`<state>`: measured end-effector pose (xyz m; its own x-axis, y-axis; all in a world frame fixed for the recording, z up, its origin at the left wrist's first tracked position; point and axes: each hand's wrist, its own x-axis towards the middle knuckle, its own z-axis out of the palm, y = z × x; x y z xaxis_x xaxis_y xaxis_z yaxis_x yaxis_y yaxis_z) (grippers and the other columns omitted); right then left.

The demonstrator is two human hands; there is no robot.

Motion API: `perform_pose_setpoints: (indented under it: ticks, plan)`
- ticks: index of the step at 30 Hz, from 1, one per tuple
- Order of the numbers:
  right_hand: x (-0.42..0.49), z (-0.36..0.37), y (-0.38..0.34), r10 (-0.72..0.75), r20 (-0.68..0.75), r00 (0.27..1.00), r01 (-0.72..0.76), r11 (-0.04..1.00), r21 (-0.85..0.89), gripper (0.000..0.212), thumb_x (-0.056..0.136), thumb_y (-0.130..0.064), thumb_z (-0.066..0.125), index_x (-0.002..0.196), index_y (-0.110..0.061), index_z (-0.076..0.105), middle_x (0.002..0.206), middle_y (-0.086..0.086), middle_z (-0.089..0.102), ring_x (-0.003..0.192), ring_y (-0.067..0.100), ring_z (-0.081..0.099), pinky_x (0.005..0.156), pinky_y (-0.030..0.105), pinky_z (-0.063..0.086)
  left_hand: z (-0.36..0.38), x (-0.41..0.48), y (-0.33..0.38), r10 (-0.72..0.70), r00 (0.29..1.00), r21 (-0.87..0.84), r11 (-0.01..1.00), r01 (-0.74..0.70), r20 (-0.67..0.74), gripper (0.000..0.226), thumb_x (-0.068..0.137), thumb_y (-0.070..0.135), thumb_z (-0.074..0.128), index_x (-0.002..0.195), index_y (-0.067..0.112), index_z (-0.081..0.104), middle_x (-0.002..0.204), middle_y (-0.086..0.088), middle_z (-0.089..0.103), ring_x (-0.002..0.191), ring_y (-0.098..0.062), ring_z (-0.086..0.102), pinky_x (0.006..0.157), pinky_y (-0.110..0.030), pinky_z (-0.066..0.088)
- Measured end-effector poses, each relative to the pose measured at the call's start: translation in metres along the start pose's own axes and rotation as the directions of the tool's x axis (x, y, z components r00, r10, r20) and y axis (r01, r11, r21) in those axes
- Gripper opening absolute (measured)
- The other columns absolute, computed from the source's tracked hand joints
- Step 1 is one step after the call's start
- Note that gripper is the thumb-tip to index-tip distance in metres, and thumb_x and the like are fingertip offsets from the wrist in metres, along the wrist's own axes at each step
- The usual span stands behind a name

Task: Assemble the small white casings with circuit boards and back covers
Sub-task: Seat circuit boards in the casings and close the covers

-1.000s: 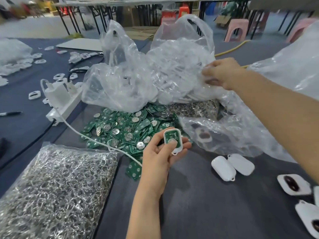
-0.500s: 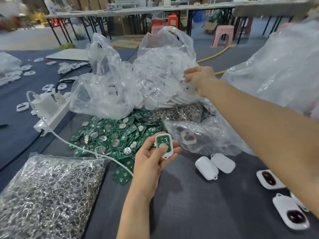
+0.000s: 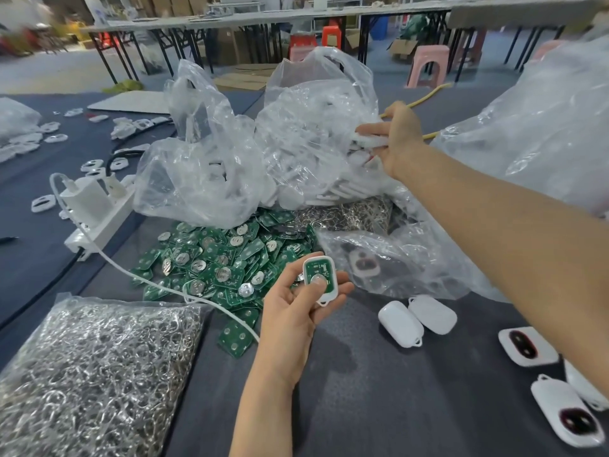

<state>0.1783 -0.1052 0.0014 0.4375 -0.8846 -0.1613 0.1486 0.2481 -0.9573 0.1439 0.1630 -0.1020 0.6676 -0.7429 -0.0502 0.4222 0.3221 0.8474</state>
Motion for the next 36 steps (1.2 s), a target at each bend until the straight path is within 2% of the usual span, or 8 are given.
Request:
perform_pose_setpoints:
  ticks: [2, 6, 11, 17, 21, 27, 31, 36]
  plan:
    - [0.004, 0.001, -0.002, 0.004, 0.004, 1.0, -0.003, 0.999, -0.035, 0.026, 0.09, -0.032, 0.044, 0.099, -0.01, 0.053, 0.091, 0.011, 0.074, 0.077, 0.022, 0.054, 0.074, 0.036, 0.046, 0.0, 0.0, 0.0, -0.002, 1.0, -0.01, 1.0, 0.002, 0.0, 0.027, 0.091, -0.004, 0.052, 0.113, 0.009, 0.061, 0.097, -0.02, 0.072, 0.089, -0.03, 0.072, 0.069, -0.023, 0.057]
    - [0.009, 0.003, -0.004, -0.14, -0.041, 0.989, 0.125, 0.96, -0.252, 0.003, 0.083, -0.007, 0.058, 0.082, -0.01, 0.057, 0.079, 0.004, 0.061, 0.066, 0.015, 0.048, 0.064, 0.029, 0.041, -0.002, 0.001, 0.0, 0.0, 1.0, -0.029, 1.0, 0.0, 0.005, 0.028, 0.089, -0.004, 0.054, 0.114, 0.007, 0.061, 0.098, -0.021, 0.072, 0.089, -0.031, 0.072, 0.068, -0.023, 0.057]
    - [0.014, -0.004, -0.002, -0.354, 0.036, 0.935, 0.334, 0.836, -0.436, 0.04, 0.086, 0.009, 0.054, 0.122, -0.008, 0.061, 0.108, 0.006, 0.055, 0.074, 0.005, 0.053, 0.051, 0.004, 0.041, -0.002, 0.002, -0.003, -0.004, 1.0, -0.015, 1.0, 0.004, 0.016, 0.029, 0.091, -0.006, 0.051, 0.116, 0.008, 0.06, 0.1, -0.022, 0.071, 0.091, -0.031, 0.071, 0.07, -0.024, 0.056]
    - [-0.017, -0.011, -0.013, -0.515, -0.07, 0.854, 0.432, 0.779, -0.454, 0.017, 0.081, -0.007, 0.071, 0.097, -0.004, 0.067, 0.086, 0.004, 0.064, 0.082, 0.016, 0.062, 0.065, 0.019, 0.05, -0.004, 0.004, -0.004, -0.002, 1.0, 0.04, 0.999, 0.001, 0.026, 0.03, 0.093, -0.007, 0.049, 0.115, 0.009, 0.061, 0.099, -0.021, 0.072, 0.092, -0.032, 0.071, 0.069, -0.023, 0.057]
    - [-0.081, -0.032, -0.017, -0.656, 0.018, 0.754, 0.624, 0.708, -0.332, 0.007, 0.081, -0.014, 0.07, 0.086, -0.015, 0.065, 0.083, -0.001, 0.065, 0.079, 0.01, 0.06, 0.079, 0.027, 0.052, -0.005, 0.004, -0.003, 0.002, 1.0, 0.098, 0.995, -0.004, 0.025, 0.031, 0.093, -0.008, 0.048, 0.113, 0.011, 0.062, 0.098, -0.021, 0.072, 0.093, -0.032, 0.071, 0.069, -0.023, 0.057]
    - [-0.211, -0.117, 0.023, -0.371, 0.207, 0.905, 0.388, 0.92, -0.048, 0.01, 0.065, -0.022, 0.079, 0.073, -0.02, 0.073, 0.06, 0.002, 0.068, 0.051, 0.015, 0.062, 0.054, 0.022, 0.052, 0.014, -0.006, 0.0, -0.079, 0.984, 0.166, 0.985, 0.052, 0.161, 0.031, 0.093, -0.006, 0.05, 0.111, 0.014, 0.065, 0.1, -0.018, 0.072, 0.09, -0.031, 0.071, 0.072, -0.026, 0.057]
    - [-0.255, -0.173, 0.048, -0.138, 0.163, 0.977, 0.135, 0.99, 0.029, 0.015, 0.052, -0.03, 0.077, 0.057, -0.019, 0.068, 0.058, 0.007, 0.065, 0.055, 0.018, 0.066, 0.055, 0.021, 0.054, 0.052, -0.032, -0.017, -0.127, 0.952, 0.148, 0.985, 0.088, 0.28, 0.028, 0.086, 0.004, 0.057, 0.111, 0.013, 0.065, 0.1, -0.02, 0.071, 0.085, -0.029, 0.071, 0.072, -0.027, 0.057]
    - [-0.277, -0.22, 0.059, -0.019, 0.121, 0.992, -0.009, 0.975, 0.222, 0.017, 0.065, -0.015, 0.066, 0.048, -0.016, 0.065, 0.063, 0.005, 0.065, 0.065, 0.016, 0.07, 0.063, 0.017, 0.055, 0.098, -0.071, -0.068, -0.205, 0.929, 0.144, 0.975, 0.168, 0.309, 0.028, 0.093, -0.006, 0.048, 0.116, 0.006, 0.058, 0.095, -0.009, 0.073, 0.085, -0.02, 0.071, 0.073, -0.029, 0.057]
